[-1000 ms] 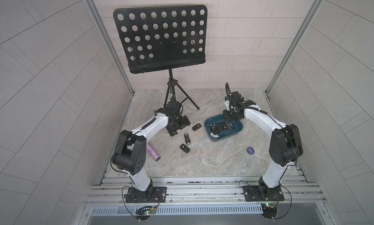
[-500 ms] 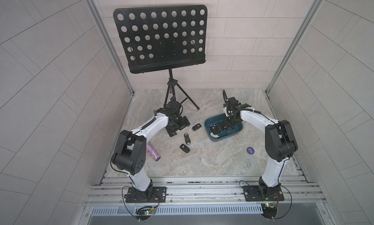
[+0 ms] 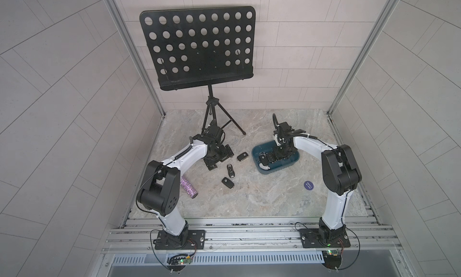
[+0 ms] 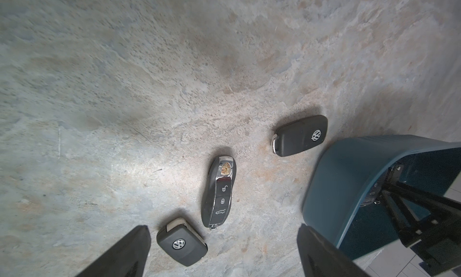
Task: Place the car key into the storage box
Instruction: Place the car key in the storage box.
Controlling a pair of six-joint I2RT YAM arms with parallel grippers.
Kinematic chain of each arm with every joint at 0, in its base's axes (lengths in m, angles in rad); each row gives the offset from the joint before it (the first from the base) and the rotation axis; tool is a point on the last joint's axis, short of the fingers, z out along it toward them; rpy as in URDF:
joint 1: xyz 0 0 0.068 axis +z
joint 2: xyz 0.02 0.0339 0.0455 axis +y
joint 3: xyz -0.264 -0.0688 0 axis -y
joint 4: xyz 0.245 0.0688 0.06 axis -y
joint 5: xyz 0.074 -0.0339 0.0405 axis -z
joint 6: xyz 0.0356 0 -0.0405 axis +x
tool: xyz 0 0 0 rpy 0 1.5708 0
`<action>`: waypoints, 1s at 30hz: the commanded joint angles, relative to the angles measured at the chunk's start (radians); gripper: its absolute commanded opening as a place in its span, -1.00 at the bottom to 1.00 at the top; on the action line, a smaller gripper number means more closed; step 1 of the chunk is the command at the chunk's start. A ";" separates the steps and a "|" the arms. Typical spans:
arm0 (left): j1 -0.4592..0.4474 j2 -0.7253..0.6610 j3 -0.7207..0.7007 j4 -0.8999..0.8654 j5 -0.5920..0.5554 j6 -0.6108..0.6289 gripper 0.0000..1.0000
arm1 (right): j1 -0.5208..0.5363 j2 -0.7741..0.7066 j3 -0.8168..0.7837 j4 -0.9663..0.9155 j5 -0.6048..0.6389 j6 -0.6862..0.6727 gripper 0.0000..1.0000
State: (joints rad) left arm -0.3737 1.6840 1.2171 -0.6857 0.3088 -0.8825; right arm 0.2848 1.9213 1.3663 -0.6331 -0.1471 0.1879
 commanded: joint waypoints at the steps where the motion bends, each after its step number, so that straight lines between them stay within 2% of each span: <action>1: -0.002 -0.023 -0.009 -0.015 -0.019 -0.004 1.00 | 0.000 0.028 -0.002 -0.010 -0.010 0.005 -0.48; 8: -0.002 -0.021 -0.013 -0.015 -0.020 -0.003 1.00 | 0.002 0.028 0.006 -0.014 -0.026 0.019 -0.14; 24: -0.008 -0.033 -0.025 -0.070 -0.087 0.059 0.99 | 0.002 -0.145 0.022 -0.037 -0.012 0.071 0.07; 30: -0.028 -0.040 -0.037 -0.087 -0.119 0.072 0.97 | 0.004 -0.258 -0.049 -0.009 -0.094 0.127 0.17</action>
State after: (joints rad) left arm -0.3889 1.6760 1.1957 -0.7322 0.2306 -0.8310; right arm 0.2852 1.7218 1.3552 -0.6376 -0.1997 0.2771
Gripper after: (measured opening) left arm 0.987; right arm 0.581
